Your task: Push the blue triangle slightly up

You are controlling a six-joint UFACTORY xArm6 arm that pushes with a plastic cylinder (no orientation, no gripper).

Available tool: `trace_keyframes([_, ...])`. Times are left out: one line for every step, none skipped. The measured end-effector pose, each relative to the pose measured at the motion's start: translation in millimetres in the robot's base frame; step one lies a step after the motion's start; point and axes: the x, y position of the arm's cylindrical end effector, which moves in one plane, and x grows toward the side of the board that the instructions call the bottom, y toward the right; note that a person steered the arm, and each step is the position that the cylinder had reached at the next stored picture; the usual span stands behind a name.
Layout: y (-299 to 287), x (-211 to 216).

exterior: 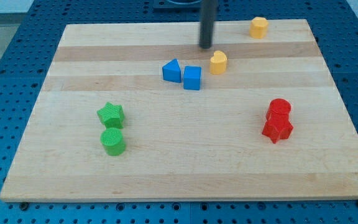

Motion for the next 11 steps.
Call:
trace_keyframes([-19, 6])
trace_keyframes([-70, 44])
trace_keyframes([-96, 54])
trace_keyframes([-102, 107])
trace_keyframes([-102, 138])
trace_keyframes([-94, 136])
trace_keyframes([-69, 120])
trace_keyframes([-48, 105])
trace_keyframes([-21, 99])
trace_keyframes([-18, 91])
trace_keyframes([-27, 66])
